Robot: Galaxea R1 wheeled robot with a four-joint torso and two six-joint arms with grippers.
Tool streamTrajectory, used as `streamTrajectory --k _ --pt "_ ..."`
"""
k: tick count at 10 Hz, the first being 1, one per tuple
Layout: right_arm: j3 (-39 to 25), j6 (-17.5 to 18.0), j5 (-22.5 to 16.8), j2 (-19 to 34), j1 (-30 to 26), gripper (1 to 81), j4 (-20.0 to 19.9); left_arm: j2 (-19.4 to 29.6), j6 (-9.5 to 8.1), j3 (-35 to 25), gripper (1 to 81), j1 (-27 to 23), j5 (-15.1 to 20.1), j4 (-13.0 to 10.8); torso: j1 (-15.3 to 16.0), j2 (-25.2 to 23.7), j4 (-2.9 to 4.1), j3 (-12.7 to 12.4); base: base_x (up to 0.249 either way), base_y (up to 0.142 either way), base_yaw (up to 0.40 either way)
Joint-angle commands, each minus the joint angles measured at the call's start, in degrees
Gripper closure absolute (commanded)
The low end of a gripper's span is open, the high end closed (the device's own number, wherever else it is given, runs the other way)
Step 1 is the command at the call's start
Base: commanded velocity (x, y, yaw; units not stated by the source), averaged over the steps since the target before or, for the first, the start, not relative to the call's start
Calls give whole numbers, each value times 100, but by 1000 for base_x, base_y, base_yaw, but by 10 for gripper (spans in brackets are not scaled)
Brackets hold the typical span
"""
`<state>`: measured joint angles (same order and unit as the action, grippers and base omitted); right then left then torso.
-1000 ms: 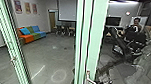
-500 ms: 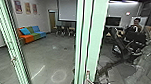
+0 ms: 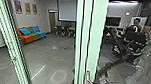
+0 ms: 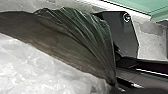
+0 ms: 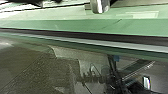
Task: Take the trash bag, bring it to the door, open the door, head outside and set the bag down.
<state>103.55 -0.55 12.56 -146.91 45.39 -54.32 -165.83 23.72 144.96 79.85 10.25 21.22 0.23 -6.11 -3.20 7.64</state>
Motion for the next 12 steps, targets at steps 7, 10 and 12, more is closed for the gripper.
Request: streamTrajectory --k 7,10,12 --pt "51 -349 -1361 115 459 10 -17 146 -8 -20 811 -334 407 57 -2 -2 0 250 0 0 0" --pt "24 -349 -1369 168 397 10 -17 146 -8 -20 811 -334 407 57 -11 -6 0 652 0 0 0" --pt "42 -341 -1528 273 196 10 -61 137 -8 -20 811 -334 416 57 -18 -11 -2 557 0 0 0"
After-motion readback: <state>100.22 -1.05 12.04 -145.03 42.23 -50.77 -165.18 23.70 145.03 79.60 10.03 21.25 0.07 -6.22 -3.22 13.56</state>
